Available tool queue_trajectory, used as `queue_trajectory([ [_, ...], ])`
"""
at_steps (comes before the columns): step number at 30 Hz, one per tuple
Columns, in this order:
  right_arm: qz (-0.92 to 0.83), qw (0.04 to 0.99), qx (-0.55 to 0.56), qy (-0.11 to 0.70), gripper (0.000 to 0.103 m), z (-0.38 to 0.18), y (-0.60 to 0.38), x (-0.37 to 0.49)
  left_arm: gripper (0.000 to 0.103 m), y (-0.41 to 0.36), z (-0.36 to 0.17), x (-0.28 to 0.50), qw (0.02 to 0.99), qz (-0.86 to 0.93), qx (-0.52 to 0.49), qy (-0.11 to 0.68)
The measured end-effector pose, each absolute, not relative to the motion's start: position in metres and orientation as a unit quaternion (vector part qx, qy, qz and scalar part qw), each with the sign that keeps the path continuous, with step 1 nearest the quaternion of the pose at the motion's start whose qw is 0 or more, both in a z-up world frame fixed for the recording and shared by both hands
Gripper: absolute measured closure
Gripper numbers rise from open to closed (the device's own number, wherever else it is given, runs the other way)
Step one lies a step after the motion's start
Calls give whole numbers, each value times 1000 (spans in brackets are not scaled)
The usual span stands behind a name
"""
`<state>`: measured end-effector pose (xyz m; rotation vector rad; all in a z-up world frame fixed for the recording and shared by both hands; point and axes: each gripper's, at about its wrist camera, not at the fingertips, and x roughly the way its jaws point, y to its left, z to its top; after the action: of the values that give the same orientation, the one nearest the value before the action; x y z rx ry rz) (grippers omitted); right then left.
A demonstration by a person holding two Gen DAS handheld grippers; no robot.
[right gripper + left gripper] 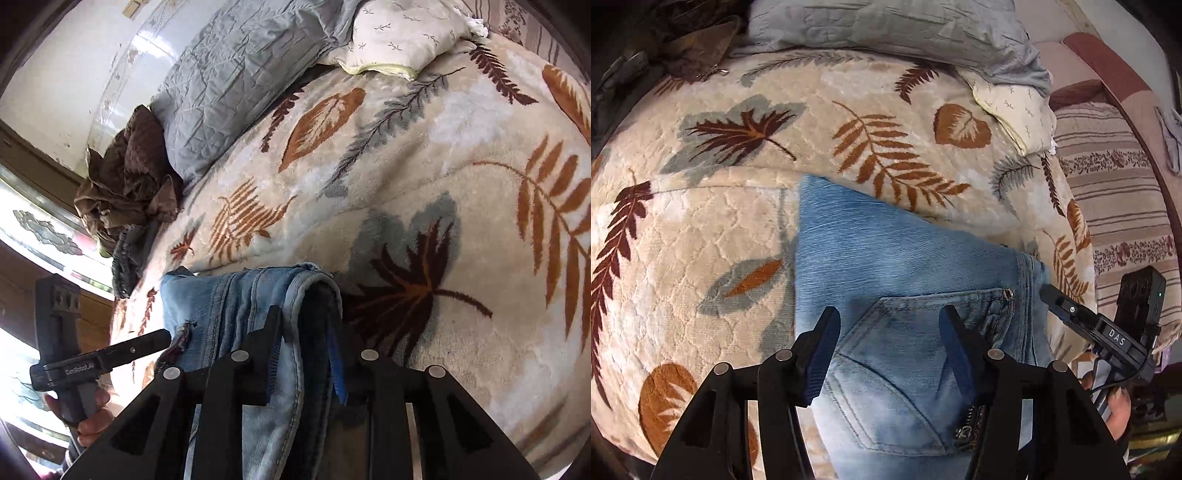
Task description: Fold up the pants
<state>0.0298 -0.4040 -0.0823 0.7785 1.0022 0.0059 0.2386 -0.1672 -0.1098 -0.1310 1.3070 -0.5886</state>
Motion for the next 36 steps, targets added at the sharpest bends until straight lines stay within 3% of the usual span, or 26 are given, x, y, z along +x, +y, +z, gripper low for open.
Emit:
queue_trajectory([
  [2, 9, 793, 387, 470, 49, -83, -409, 20, 48, -143, -120, 243, 733, -265, -98, 619],
  [7, 45, 762, 431, 481, 47, -106, -396, 14, 48, -127, -150, 240, 693, -270, -131, 655],
  [11, 42, 794, 362, 486, 77, -88, -372, 24, 49, -131, -129, 225, 709, -285, -118, 635],
  [16, 19, 831, 267, 488, 85, -69, -359, 11, 46, -140, -140, 211, 729, -267, -61, 628],
  [19, -1, 818, 270, 508, 80, -85, -364, 7, 47, -142, -131, 204, 735, -259, -61, 624],
  [29, 31, 797, 342, 497, 65, -61, -356, -37, 52, -133, -89, 147, 774, -251, -4, 581],
  [36, 30, 820, 290, 492, 65, -44, -330, -47, 52, -124, -68, 130, 777, -266, 16, 570],
])
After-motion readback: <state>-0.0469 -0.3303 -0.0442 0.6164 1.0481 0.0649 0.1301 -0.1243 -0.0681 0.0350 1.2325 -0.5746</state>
